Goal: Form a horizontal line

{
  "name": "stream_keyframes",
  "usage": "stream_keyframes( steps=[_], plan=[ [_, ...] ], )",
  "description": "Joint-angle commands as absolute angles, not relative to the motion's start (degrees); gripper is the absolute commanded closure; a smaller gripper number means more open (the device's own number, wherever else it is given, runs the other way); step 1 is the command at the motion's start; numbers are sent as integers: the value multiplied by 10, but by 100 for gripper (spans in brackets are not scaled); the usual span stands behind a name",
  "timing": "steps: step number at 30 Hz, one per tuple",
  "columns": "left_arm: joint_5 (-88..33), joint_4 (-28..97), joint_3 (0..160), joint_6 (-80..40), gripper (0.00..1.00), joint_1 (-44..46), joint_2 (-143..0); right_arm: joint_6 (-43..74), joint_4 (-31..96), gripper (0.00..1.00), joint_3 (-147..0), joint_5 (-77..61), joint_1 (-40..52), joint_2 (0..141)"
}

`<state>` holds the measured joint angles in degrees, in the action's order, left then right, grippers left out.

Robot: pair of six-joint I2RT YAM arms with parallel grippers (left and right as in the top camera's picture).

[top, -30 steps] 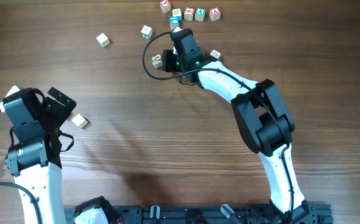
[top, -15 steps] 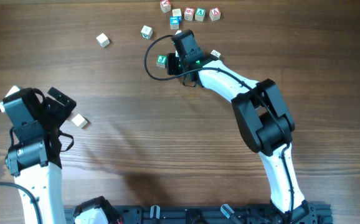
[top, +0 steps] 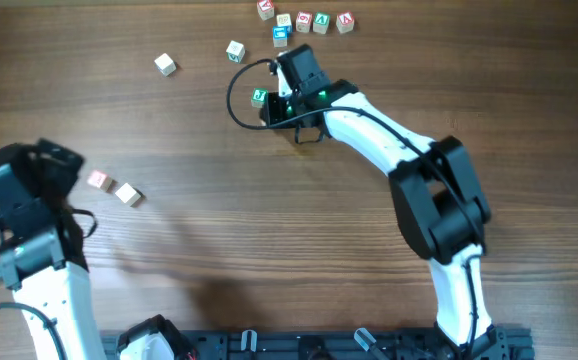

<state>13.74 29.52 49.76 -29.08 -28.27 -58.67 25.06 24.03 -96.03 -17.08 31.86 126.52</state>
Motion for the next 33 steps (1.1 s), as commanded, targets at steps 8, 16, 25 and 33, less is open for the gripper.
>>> stream_keyframes(
  steps=[8,16,25,33],
  plan=[
    [-132,106,511,-151,0,-408,-798,412,214,95,-960,-270,420,1231],
    [-149,-35,511,182,0,-404,-921,501,205,94,-960,-105,510,1234],
    [-169,-128,542,230,0,-407,-927,592,175,90,-960,-40,530,1271],
    [-170,-158,542,234,0,-462,-931,623,68,91,-960,-114,531,1332]
  ],
)
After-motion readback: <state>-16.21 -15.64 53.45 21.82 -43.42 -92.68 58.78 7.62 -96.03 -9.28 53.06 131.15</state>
